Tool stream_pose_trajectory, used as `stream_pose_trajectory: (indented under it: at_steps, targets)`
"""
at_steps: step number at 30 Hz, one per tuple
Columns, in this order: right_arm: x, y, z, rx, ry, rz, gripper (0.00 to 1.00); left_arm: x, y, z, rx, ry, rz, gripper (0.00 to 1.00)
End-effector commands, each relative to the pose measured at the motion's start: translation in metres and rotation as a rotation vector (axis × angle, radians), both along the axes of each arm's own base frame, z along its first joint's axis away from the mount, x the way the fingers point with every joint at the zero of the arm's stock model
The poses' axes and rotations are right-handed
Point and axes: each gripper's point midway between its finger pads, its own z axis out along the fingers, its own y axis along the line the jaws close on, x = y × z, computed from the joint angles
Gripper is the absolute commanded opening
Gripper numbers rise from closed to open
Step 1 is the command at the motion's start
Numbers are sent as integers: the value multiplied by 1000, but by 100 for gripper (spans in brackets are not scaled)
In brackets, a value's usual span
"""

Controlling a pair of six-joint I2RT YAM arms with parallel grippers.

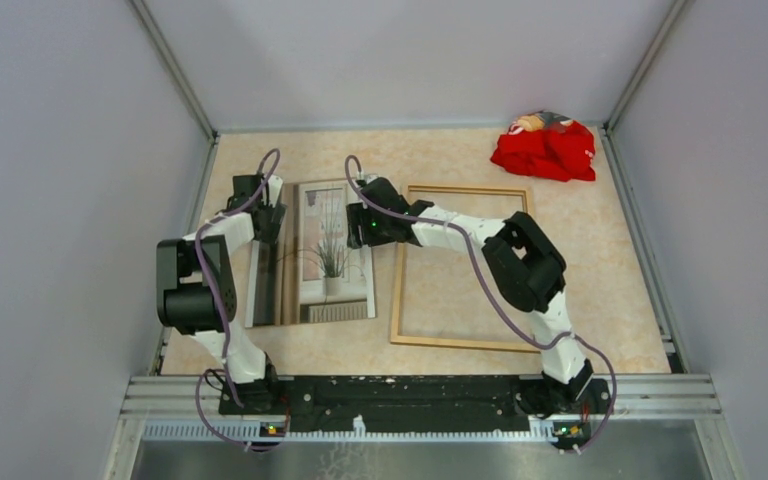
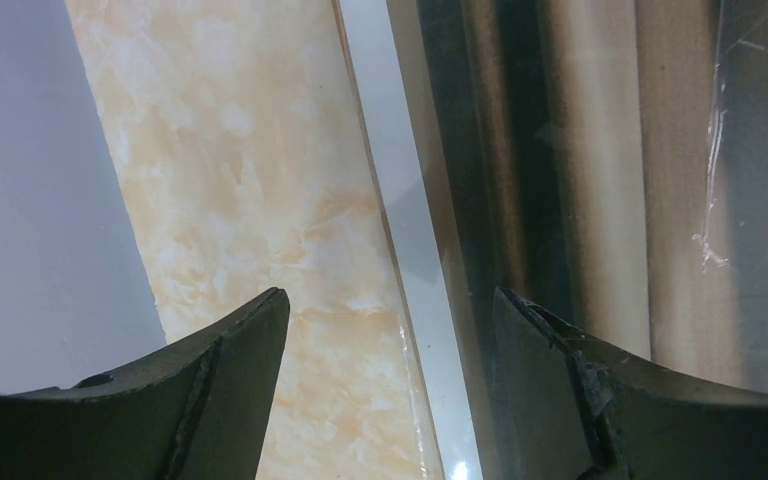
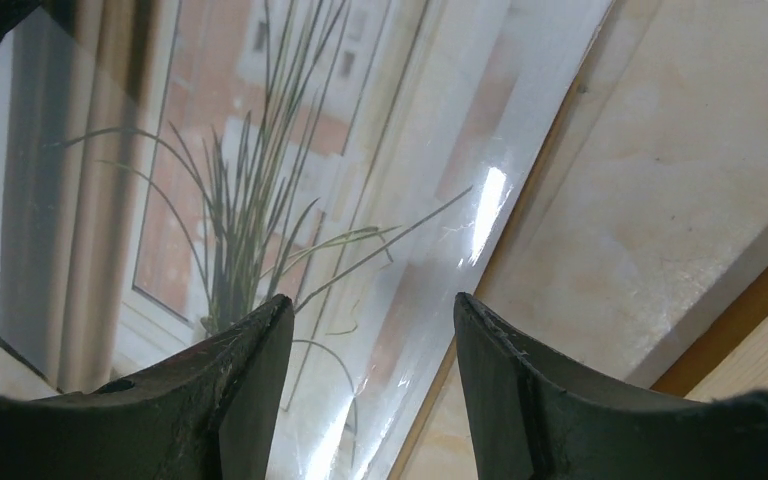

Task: Put the photo into the frame
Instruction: Pick up the photo frame item at the center of the board.

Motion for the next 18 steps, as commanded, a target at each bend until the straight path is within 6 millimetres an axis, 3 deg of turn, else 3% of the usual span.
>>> stream_pose_trajectory:
  at_steps: [1,9,18]
  targets:
    - [-9,32,76,173,-138,92,60,-26,-14,-38,-69,164,-46,82]
    - [-22,43,117,388,-146,122,60,-26,-19,-40,-96,181,-60,79]
    - [-25,43,113,712,35,90,58,-29,-22,-40,-106,191,-76,77]
